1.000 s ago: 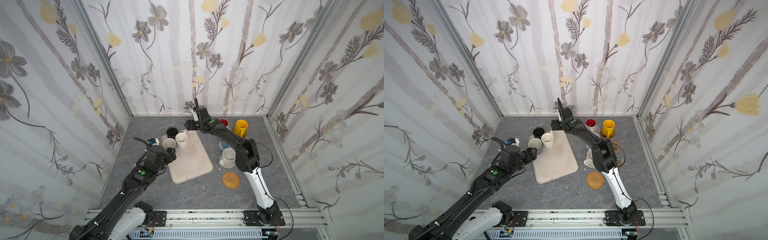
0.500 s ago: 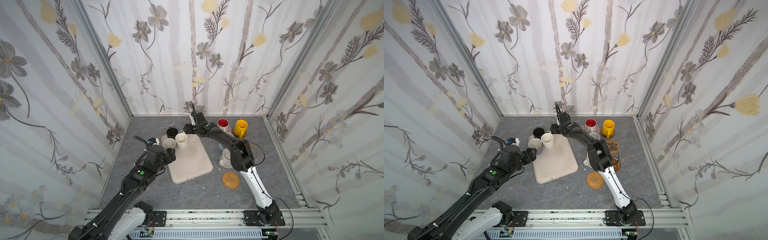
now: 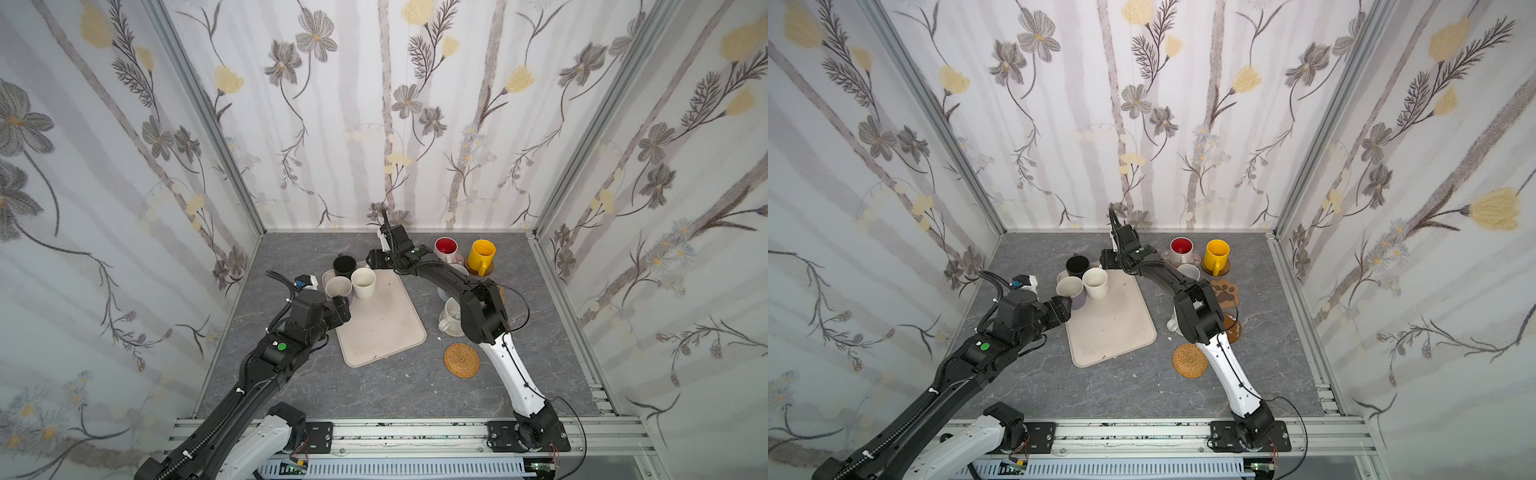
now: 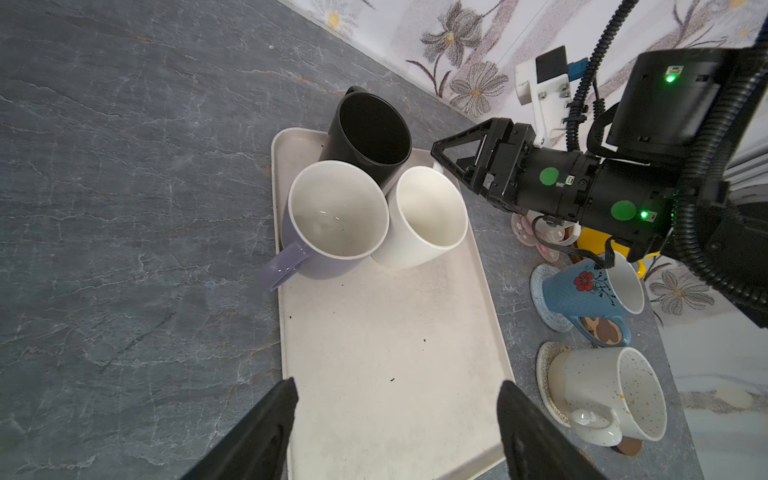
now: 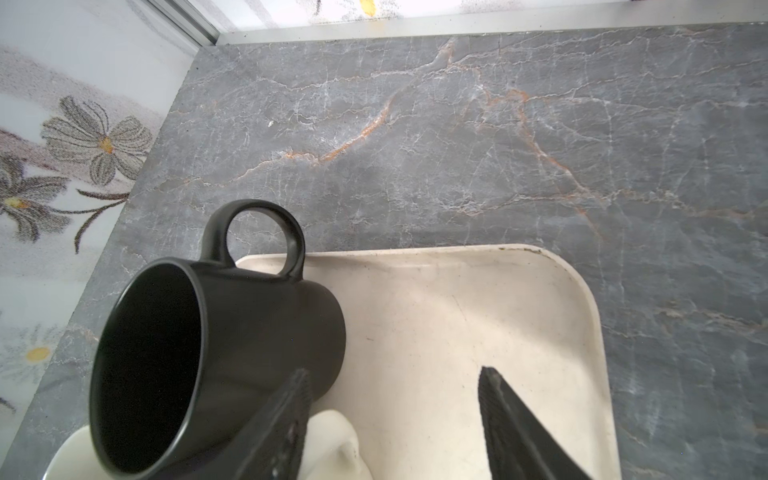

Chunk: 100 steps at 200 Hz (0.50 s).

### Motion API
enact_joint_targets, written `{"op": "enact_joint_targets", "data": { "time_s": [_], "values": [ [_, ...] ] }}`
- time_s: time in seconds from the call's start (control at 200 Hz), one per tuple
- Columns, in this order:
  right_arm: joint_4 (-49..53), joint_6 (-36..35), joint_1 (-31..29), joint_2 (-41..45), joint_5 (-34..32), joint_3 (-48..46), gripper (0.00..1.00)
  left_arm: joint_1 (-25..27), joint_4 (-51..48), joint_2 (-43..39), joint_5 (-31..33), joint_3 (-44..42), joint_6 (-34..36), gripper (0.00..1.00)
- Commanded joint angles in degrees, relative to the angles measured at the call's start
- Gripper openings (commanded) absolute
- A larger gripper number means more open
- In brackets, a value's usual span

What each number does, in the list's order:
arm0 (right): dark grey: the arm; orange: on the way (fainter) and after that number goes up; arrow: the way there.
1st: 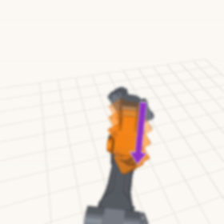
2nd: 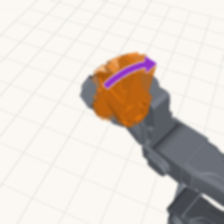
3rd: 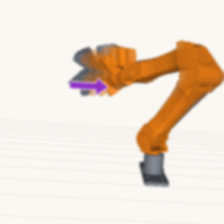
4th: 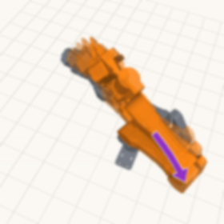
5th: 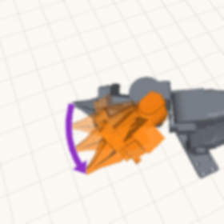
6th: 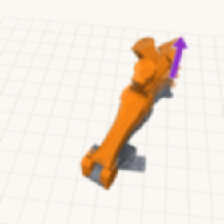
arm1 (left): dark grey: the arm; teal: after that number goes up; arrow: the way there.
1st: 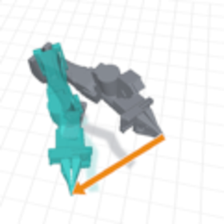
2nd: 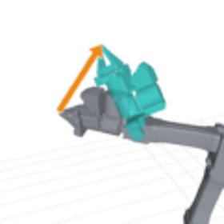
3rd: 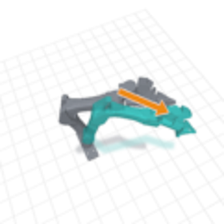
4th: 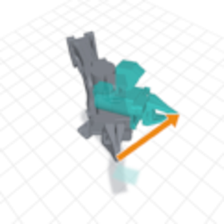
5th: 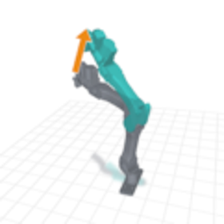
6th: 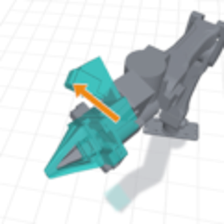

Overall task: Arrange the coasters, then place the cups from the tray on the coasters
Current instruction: 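Position the right gripper above the white handled mug on the tray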

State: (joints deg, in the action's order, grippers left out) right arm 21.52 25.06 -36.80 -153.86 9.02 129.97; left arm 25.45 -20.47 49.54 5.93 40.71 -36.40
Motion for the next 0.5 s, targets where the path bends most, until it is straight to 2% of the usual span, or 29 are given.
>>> {"op": "enact_joint_targets", "data": {
  "time_s": [0.0,0.495],
  "values": [
    [3.1,-1.5,-0.2,1.4,-1.2,0.0,0.63,-0.1,-0.2,-0.1,0.2,0.1,-0.2,0.78],
    [0.5,-3.2,-0.3,9.4,-2.1,-11.1,0.49,-0.2,-0.1,0.6,0.3,-0.3,-0.5,0.78]
  ]
}}
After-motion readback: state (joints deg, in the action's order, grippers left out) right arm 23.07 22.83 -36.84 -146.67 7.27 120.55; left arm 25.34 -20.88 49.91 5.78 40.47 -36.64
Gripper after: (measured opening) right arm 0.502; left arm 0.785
